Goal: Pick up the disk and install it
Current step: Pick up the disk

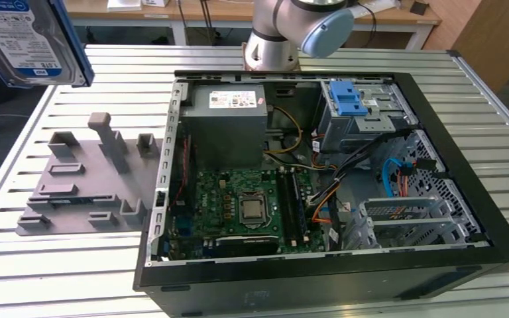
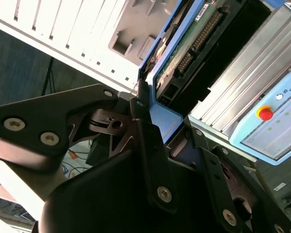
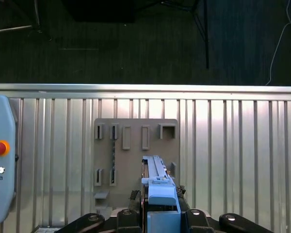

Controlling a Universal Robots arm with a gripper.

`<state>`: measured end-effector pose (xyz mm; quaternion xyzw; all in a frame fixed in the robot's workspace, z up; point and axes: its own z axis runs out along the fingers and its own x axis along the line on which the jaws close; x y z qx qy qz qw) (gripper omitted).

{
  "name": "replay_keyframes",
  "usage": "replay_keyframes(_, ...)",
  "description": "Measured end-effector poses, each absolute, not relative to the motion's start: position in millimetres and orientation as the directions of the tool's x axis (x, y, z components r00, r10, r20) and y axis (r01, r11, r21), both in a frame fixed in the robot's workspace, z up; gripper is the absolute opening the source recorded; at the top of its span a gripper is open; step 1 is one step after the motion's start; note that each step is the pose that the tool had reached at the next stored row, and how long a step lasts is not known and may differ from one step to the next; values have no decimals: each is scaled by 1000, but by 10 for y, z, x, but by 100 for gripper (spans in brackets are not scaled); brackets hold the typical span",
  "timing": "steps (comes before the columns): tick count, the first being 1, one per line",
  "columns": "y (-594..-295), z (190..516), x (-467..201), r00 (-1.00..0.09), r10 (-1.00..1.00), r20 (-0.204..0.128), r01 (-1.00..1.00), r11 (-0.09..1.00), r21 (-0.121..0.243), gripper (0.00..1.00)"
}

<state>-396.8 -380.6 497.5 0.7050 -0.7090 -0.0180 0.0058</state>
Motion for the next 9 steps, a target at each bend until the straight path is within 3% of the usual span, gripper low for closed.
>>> replay_keyframes(9, -3920, 4974, -3939, -6, -1000, -17, -999, 5, 34, 36)
